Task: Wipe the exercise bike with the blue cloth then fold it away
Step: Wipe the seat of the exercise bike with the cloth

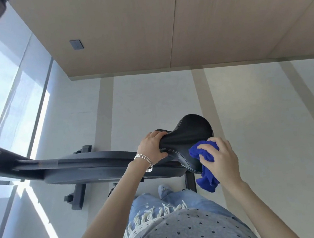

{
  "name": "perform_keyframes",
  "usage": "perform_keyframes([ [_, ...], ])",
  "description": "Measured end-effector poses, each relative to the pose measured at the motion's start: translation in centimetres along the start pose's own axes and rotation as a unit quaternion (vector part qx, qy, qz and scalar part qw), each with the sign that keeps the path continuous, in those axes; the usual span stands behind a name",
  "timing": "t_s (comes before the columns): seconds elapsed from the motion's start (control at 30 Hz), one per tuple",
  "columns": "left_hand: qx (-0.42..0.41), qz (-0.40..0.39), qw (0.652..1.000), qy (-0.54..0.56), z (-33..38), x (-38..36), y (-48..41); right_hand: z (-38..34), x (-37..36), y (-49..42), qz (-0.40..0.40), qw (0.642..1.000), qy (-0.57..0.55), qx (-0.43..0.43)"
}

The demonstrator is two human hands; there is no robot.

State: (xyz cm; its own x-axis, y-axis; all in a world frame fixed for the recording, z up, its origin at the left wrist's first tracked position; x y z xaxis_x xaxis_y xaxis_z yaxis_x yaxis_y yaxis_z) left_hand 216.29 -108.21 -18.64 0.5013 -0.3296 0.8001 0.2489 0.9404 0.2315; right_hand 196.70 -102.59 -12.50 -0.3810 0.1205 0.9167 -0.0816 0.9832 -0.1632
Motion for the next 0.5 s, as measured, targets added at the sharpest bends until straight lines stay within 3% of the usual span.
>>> perform_keyframes([
  [0.1, 0.001, -0.003, 1.000, -0.002, 0.2, 0.2, 0.1, 1.6, -0.1, -4.5, 0.000, 0.997, -0.008, -0.076],
  [0.23, 0.001, -0.005, 1.000, 0.001, 0.3, 0.3, 0.2, 1.9, -0.2, -5.4, 0.025, 0.995, -0.007, -0.093],
  [0.37, -0.004, 0.002, 1.000, 0.006, 0.1, 0.2, 0.0, 1.0, 0.0, -1.7, 0.078, 0.996, 0.021, -0.044],
  [0.5, -0.008, 0.010, 1.000, 0.006, 0.0, 0.1, 0.0, 0.6, -0.7, 0.2, 0.075, 0.995, 0.062, 0.003],
])
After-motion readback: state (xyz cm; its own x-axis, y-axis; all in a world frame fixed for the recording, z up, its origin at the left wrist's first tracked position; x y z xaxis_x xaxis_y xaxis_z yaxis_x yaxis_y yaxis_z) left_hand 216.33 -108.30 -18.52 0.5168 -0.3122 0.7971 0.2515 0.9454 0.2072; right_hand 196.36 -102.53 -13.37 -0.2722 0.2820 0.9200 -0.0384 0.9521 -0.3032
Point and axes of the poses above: each hand's wrist, its own y-axis away from the middle knuckle, its own x-axis out of the back of the hand, z = x × y, the point moved 10 cm from there along -y, towards the middle knuckle, and after that the axes turned 1 degree about y, right-handed, at the moved point
